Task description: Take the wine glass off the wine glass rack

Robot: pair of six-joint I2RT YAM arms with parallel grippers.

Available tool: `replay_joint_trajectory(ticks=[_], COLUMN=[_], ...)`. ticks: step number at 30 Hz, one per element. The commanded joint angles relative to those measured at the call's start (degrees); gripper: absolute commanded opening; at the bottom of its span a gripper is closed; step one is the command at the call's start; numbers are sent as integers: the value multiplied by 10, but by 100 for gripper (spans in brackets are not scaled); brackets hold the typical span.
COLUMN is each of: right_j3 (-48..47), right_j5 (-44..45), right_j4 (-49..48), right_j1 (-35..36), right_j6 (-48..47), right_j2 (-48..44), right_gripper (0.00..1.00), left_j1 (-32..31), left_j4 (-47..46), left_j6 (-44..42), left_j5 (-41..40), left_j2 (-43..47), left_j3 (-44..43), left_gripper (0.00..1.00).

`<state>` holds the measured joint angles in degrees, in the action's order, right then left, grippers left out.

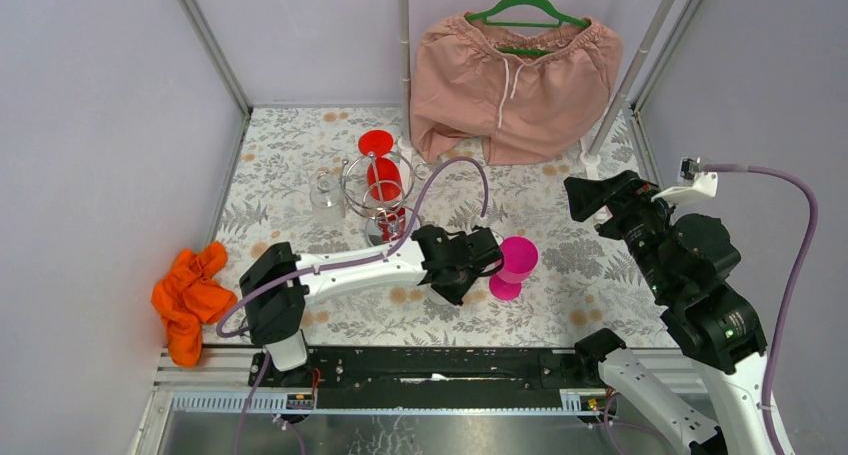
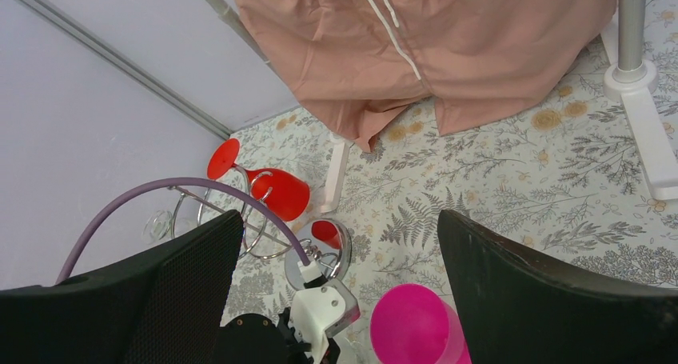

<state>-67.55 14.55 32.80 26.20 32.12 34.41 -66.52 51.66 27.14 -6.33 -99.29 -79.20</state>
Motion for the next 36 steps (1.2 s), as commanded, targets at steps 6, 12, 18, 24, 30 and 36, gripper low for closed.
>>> replay_joint_trajectory(ticks=[6,12,18,24,30,36], right_j3=[-13,-8,-6,2,4,8], right_j5=[15,13,13,10,7,5], right_j4=[-12,-15,-17,-20,-22,-25], right_j1=[-1,-1,-1,-1,-1,-1], right_j6=[-13,-11,-11,-9,-7,-6], right_j2=[3,4,4,5,5,4], right_gripper=[100,100,100,100,100,100], left_j1=[36,45,46,46,46,46], left_j4=[-63,-71,-74,-73,-72,-58], left_j6=[-14,-15,-14,-12,-8,-9], left_j5=[6,9,10,8,9,1], left_j2=[23,20,18,17,20,30], left_j3=[45,53,57,62,70,66], left_gripper=[0,0,0,0,3,21])
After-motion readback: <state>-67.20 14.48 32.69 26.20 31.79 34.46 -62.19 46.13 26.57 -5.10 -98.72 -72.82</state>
